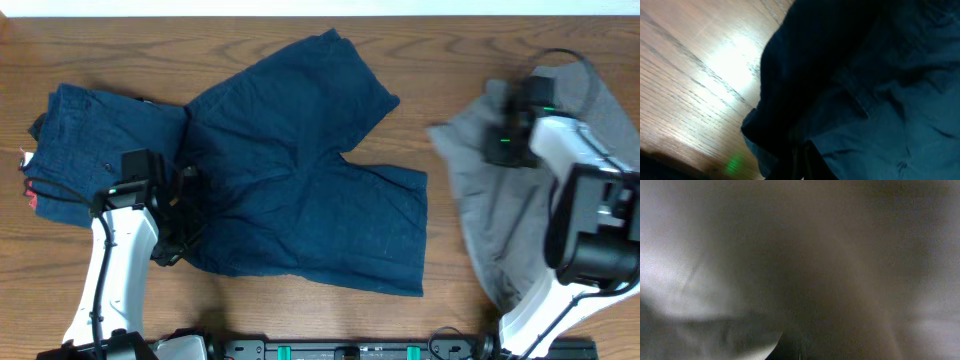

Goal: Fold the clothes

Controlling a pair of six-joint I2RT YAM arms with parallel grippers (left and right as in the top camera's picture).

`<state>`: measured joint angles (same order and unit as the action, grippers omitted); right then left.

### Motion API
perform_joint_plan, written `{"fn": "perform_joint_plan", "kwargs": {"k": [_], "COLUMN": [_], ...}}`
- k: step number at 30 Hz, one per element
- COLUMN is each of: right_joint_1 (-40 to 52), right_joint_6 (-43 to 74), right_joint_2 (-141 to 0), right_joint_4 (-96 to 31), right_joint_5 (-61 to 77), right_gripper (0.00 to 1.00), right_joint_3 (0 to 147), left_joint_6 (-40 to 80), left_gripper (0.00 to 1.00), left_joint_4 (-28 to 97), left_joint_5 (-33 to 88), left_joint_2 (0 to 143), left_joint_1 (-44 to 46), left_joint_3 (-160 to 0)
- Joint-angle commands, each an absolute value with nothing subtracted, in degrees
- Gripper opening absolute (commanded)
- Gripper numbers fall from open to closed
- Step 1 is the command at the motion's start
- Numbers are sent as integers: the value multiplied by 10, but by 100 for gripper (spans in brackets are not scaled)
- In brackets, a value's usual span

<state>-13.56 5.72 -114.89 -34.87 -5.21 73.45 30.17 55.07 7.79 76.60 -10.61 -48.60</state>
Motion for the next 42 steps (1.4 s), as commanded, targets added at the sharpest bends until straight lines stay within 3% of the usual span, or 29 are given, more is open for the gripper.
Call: {"fn": "perform_joint_plan", "kwargs": {"k": [1, 5, 10, 17, 21, 24, 28, 31, 34, 42], "right_joint_1": [-241, -329, -384, -363, -298, -237, -143, -61, 11, 194], "right_joint_6": [120, 144, 161, 27, -17, -34, -37, -28, -8, 26], "right_joint_2": [-1179, -1179, -1178, -1161, -1124, -1114, -1114, -1114, -1115, -1117], "right_joint_4": [-360, -390, -446, -560, -665, -718, -733, -703, -644, -479], "right_joint_5": [-156, -122, -72, 265, 281, 273, 258, 259, 260, 211], "right_gripper": [4, 11, 13, 21, 23, 32, 36, 38, 46, 49], "right_joint_3": [744, 793, 873, 991, 1004, 1002, 976, 932, 880, 777], "left_joint_6": [307, 307, 307, 307, 307, 306, 307, 307, 307, 306], "left_gripper": [6, 6, 6, 6, 6, 6, 6, 6, 6, 7], "left_joint_4": [551, 552, 552, 552, 552, 552, 550, 550, 550, 550], "left_joint_5": [83, 84, 84, 84, 83, 83, 83, 83, 83, 83], "left_joint_2": [764, 764, 764, 764, 764, 764, 764, 764, 764, 764], "left_joint_1": [-95, -92, -92, -92, -92, -92, -92, -92, -92, -92], "left_joint_3": [-491, -491, -491, -491, -491, -491, -491, -491, -491, -491]}}
